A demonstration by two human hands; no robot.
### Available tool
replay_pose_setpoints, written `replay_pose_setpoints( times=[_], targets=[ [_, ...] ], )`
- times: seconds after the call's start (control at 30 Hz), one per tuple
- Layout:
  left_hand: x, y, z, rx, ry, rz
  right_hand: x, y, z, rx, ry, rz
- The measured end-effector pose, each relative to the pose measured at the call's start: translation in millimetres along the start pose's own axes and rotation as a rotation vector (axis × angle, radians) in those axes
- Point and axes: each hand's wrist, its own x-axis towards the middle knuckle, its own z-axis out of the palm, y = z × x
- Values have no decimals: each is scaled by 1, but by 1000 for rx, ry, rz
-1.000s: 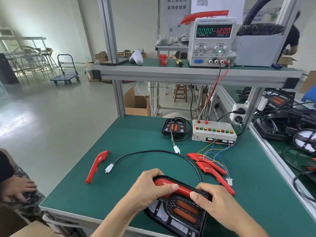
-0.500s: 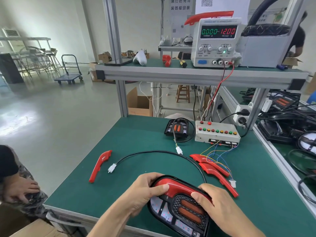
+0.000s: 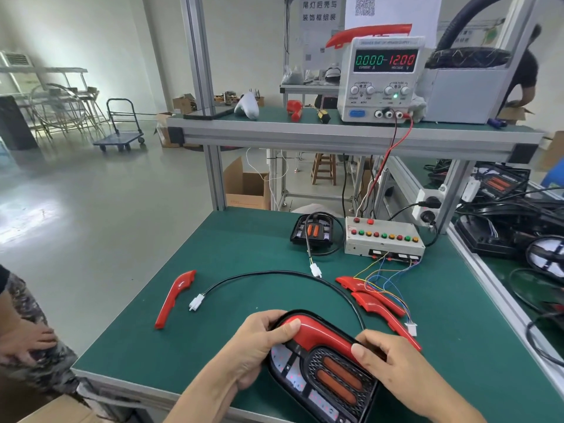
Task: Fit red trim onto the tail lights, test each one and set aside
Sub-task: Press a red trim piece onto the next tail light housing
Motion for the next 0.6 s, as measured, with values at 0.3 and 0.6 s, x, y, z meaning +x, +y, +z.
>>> replay_pose_setpoints(
  times=[0.3,0.6],
  targets=[
    [2,-5,4,-60,12,6,-1,1,10,169,113,17],
    [5,-9,4,-59,33,-8,-5,7,16,186,144,50]
  ],
)
